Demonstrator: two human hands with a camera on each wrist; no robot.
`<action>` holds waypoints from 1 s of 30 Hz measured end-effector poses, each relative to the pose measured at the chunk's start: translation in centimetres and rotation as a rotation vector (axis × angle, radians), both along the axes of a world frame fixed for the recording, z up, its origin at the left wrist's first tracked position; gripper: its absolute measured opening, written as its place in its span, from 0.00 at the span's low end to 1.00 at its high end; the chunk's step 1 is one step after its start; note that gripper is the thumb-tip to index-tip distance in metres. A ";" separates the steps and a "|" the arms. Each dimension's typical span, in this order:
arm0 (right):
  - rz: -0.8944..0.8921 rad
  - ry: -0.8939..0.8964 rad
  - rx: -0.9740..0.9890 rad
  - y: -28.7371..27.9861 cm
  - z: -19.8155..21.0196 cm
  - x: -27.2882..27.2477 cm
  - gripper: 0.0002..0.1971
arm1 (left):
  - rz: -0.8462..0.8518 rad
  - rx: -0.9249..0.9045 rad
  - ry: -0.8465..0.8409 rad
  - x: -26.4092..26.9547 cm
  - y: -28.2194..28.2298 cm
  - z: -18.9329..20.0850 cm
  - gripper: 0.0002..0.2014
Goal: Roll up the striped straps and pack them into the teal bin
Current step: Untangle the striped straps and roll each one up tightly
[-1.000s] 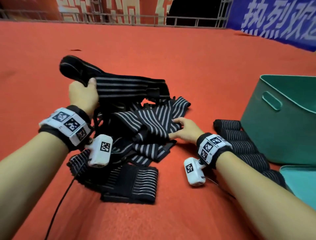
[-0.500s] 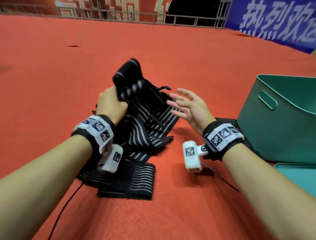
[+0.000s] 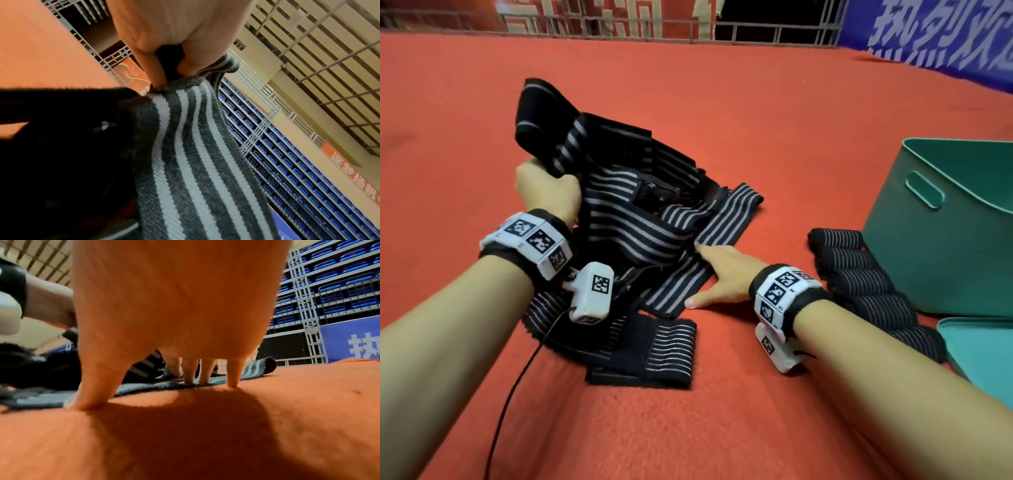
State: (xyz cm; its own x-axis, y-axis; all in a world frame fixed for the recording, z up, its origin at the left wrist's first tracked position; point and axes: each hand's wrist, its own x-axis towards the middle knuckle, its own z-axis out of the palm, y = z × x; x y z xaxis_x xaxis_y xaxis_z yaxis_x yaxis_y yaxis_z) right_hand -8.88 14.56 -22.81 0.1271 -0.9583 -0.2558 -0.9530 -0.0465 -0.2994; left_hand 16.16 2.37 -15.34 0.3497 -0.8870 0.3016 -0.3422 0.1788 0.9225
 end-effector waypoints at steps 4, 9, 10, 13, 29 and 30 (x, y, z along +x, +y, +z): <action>-0.018 0.162 -0.124 0.2 0.4 0.7 0.42 | 0.047 -0.026 0.055 1.8 -0.1 1.1 0.18; -0.086 0.199 -0.262 -0.1 1.2 1.6 0.08 | 0.041 -0.024 0.106 4.6 -0.5 0.4 0.15; -0.130 0.148 -0.257 -0.1 1.3 1.5 0.05 | 0.029 -0.009 0.127 5.4 -1.1 -0.3 0.15; -0.341 -0.340 -0.333 -0.3 2.4 1.7 0.09 | -0.065 0.029 0.176 5.5 0.1 0.0 0.14; -0.097 -0.374 -0.282 -11.2 3.1 8.7 0.27 | -0.323 -0.023 0.250 7.2 0.0 -0.5 0.15; -0.078 -0.359 -0.329 -11.2 2.9 8.9 0.15 | -0.323 -0.027 0.246 7.6 -0.1 -0.6 0.16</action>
State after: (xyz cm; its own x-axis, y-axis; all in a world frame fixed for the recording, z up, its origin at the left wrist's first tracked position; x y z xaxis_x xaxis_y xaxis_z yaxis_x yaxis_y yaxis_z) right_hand 0.04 3.34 -19.88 0.0760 -0.9912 0.1088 -0.7965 -0.1260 -0.5914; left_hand 23.75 2.30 -15.98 0.1187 -0.9560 0.2682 -0.0344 0.2660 0.9634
